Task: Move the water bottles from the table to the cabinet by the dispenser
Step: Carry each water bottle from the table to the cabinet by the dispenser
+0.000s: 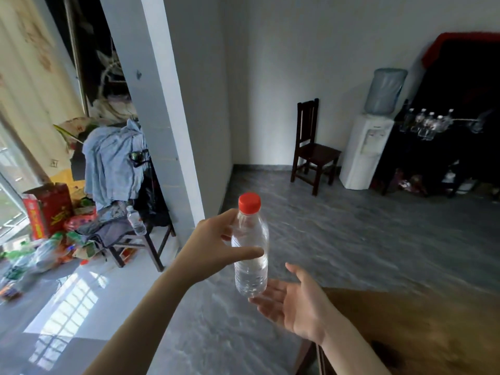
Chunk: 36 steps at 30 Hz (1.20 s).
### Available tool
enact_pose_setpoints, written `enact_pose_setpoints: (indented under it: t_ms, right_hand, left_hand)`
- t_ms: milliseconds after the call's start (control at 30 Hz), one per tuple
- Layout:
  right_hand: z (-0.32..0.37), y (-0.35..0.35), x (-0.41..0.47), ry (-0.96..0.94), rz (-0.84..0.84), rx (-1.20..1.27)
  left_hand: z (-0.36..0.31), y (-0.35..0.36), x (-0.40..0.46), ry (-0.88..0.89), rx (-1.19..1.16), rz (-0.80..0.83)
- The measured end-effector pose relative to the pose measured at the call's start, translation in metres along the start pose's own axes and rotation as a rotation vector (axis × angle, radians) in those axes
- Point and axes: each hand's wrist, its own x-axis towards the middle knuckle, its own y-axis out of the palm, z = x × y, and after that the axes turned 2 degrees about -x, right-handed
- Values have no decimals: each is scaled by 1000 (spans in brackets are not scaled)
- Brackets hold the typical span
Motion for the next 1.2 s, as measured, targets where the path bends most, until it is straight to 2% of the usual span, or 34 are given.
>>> enact_pose_setpoints:
  t_ms: [267, 533, 900, 1200]
  right_hand:
    - [28, -5, 14, 23, 89, 12]
    - [73, 13, 73, -5, 78, 15]
    - [191, 100, 213, -65, 77, -5]
    - [257, 128, 296, -50, -16, -15]
  left_hand:
    - [-7, 3, 39, 4, 10, 1]
    - [21, -28, 100, 8, 35, 6]
    - [92, -120, 264, 102, -2, 45]
    - [143, -138, 373, 121, 43, 107]
